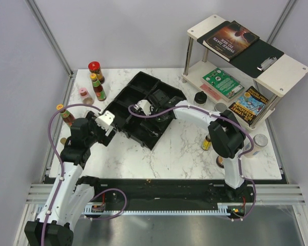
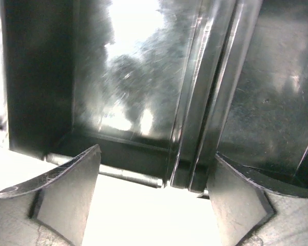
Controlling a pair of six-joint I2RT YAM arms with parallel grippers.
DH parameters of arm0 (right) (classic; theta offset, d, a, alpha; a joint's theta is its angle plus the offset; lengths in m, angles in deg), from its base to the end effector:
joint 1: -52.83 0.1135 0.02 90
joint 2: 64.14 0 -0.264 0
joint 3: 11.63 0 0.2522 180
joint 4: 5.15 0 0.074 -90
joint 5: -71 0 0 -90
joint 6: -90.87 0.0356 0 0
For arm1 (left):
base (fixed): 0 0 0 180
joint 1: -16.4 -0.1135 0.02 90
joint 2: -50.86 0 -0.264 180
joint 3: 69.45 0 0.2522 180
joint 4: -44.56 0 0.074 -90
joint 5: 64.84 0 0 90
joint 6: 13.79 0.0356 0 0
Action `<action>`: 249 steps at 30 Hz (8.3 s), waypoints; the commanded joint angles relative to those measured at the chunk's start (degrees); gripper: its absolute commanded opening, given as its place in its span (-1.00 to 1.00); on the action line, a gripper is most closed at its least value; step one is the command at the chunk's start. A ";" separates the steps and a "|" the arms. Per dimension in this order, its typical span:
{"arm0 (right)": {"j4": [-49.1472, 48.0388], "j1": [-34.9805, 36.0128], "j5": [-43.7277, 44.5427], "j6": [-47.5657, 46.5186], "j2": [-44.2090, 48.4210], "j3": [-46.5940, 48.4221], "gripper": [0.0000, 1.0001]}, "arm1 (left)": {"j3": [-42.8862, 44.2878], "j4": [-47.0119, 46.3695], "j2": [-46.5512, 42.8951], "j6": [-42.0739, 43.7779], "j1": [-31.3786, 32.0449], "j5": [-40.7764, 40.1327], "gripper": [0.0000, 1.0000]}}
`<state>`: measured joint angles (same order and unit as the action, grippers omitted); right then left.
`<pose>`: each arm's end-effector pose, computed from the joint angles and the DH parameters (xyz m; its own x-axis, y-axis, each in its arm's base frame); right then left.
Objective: Organize the condiment bottles
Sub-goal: Move the storage box to the center of the board, then adjust the storage box at the center of the board.
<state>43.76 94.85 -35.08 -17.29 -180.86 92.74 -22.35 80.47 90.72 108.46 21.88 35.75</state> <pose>0.3181 0.2999 0.2005 -0.3876 -0.7524 -0.5326 -0.9082 0.4107 0.0809 0.1618 -0.0221 0.2622 -0.2682 0.5527 -0.7891 0.4700 0.7901 0.3936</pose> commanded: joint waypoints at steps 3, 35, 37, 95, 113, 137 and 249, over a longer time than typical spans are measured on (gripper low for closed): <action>3.34 2.19 -4.06 -0.30 6.68 1.14 0.79 | -0.73 -2.38 -0.83 -2.28 -0.38 0.75 0.97; -0.80 -9.15 11.33 -2.15 -5.71 10.05 0.79 | -1.35 -3.17 0.75 -2.10 -0.99 1.54 0.96; -0.35 -9.15 10.63 -1.01 -4.57 8.02 0.77 | -1.35 -3.17 0.66 -2.02 -0.99 1.63 0.96; 15.82 -0.80 20.03 -39.31 10.48 12.21 0.96 | -1.53 -2.73 -1.45 -2.02 -2.57 4.97 0.96; 15.38 -2.64 13.88 -51.98 -4.21 20.84 0.96 | -1.61 -2.73 -0.48 -1.75 -3.89 4.97 0.96; 13.36 -4.14 8.26 -41.27 -3.25 8.10 0.94 | -1.61 -2.73 -0.22 -1.84 -4.07 5.58 0.96; 10.63 0.87 -8.27 -30.63 4.14 -2.27 0.96 | -3.72 -2.11 0.49 -0.52 -5.91 17.18 0.98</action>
<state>55.76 94.63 -40.74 -47.38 -175.84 89.96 -25.78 79.27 91.96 107.98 16.74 51.27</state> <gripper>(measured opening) 0.982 0.987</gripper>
